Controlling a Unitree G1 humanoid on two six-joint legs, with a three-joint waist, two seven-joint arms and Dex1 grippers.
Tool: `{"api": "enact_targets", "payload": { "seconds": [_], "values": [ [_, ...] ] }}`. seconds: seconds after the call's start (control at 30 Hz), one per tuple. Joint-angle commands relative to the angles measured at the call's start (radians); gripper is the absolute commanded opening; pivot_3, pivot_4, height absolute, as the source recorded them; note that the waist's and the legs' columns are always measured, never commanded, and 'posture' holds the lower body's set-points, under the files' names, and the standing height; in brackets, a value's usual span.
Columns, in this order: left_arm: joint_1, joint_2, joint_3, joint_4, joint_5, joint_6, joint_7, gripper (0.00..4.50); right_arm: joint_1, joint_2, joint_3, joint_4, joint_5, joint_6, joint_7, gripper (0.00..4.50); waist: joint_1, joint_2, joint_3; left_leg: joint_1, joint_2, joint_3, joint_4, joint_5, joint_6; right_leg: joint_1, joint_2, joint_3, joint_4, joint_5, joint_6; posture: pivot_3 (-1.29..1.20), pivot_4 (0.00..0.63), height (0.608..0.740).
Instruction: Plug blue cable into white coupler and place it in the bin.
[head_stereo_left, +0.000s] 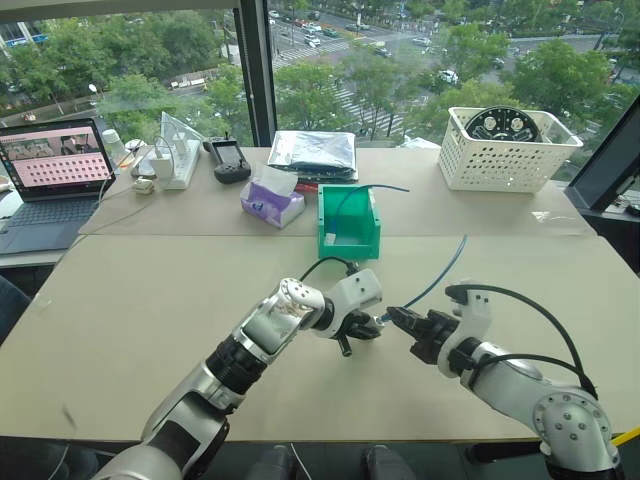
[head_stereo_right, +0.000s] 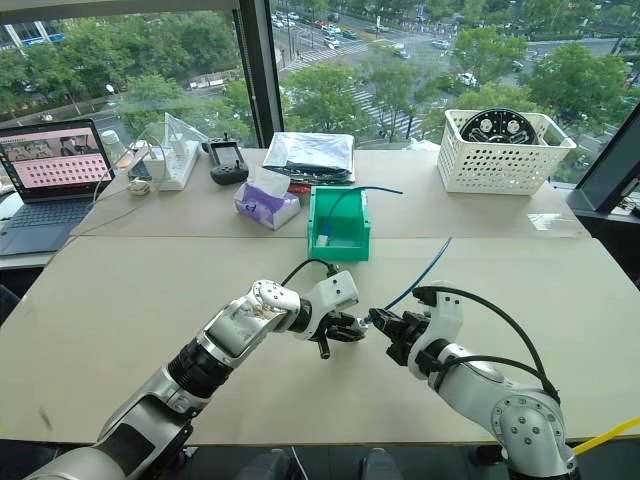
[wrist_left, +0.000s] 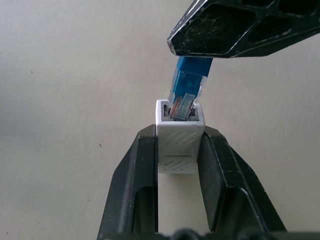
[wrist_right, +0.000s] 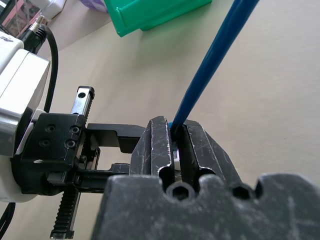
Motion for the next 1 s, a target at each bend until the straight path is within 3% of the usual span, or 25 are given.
{"api": "enact_targets", "payload": {
  "seconds": [0.03, 0.23, 0.3, 0.63, 0.7, 0.73, 0.77, 0.9, 1.0],
  "values": [
    [0.001, -0.012, -0.004, -0.005, -0.009, 0.017, 0.014, 0.62, -0.033, -0.047, 0.083, -0.033, -0.069, 0.075, 0.040, 0.00, 0.000, 0.000, 0.000, 0.000, 0.000, 0.000, 0.000, 0.000, 0.000, 0.000, 0.000, 0.000, 0.000, 0.000, 0.000, 0.00, 0.150, 0.728],
    [-0.022, -0.058, 0.037, -0.006, -0.022, 0.053, 0.057, 0.62, -0.071, -0.070, 0.171, 0.016, -0.206, 0.123, 0.108, 0.00, 0.005, -0.001, -0.001, 0.002, 0.000, 0.000, 0.001, 0.000, 0.000, 0.002, 0.000, 0.000, 0.000, -0.004, 0.006, 0.00, 0.150, 0.728],
    [-0.027, -0.076, 0.059, -0.007, -0.034, 0.079, 0.073, 0.62, -0.060, -0.024, 0.156, 0.040, -0.189, 0.114, 0.114, 0.00, 0.006, -0.001, -0.001, 0.003, 0.000, 0.000, 0.001, 0.000, 0.000, 0.003, 0.000, 0.000, 0.000, -0.004, 0.007, 0.00, 0.150, 0.728],
    [-0.019, -0.095, 0.104, -0.021, -0.068, 0.132, 0.128, 0.62, 0.013, -0.031, 0.125, 0.116, -0.312, 0.129, 0.265, 0.00, 0.010, -0.001, -0.002, 0.013, 0.000, -0.003, 0.000, 0.000, 0.000, 0.016, 0.000, -0.002, -0.007, -0.005, 0.008, 0.00, 0.150, 0.728],
    [-0.013, -0.091, 0.125, -0.027, -0.094, 0.137, 0.119, 1.64, -0.025, -0.009, 0.049, 0.129, -0.300, 0.094, 0.289, 0.00, 0.011, -0.001, -0.002, 0.012, 0.000, -0.003, -0.001, 0.000, 0.000, 0.016, 0.000, -0.002, -0.008, -0.005, 0.009, 0.00, 0.150, 0.728],
    [-0.010, -0.090, 0.134, -0.030, -0.108, 0.141, 0.115, 1.77, -0.040, -0.002, 0.024, 0.134, -0.298, 0.084, 0.300, 0.00, 0.010, -0.001, -0.002, 0.012, 0.000, -0.003, -0.001, 0.000, 0.000, 0.016, 0.000, -0.002, -0.008, -0.005, 0.009, 0.00, 0.150, 0.728],
    [-0.011, -0.106, 0.189, -0.034, -0.145, 0.154, 0.120, 2.31, -0.069, -0.018, -0.013, 0.149, -0.309, 0.056, 0.343, 0.00, 0.008, -0.001, -0.002, 0.011, 0.000, -0.003, -0.001, 0.000, 0.000, 0.015, 0.000, -0.002, -0.008, -0.005, 0.009, 0.00, 0.150, 0.728],
    [-0.014, -0.090, 0.262, -0.066, -0.187, 0.129, 0.114, 3.76, -0.197, -0.064, -0.166, 0.245, -0.274, 0.024, 0.419, 0.00, 0.001, 0.000, -0.001, 0.009, 0.000, -0.002, -0.001, 0.000, 0.000, 0.012, 0.000, -0.002, -0.007, -0.004, 0.008, 0.00, 0.150, 0.728],
    [0.006, -0.047, 0.299, -0.109, -0.209, 0.048, 0.088, 4.43, -0.352, -0.123, -0.217, 0.298, -0.208, 0.068, 0.478, 0.00, -0.003, 0.005, 0.002, 0.007, -0.001, 0.000, 0.000, 0.000, 0.000, 0.009, 0.000, 0.000, -0.007, -0.003, 0.008, 0.00, 0.150, 0.728]
  ]
}}
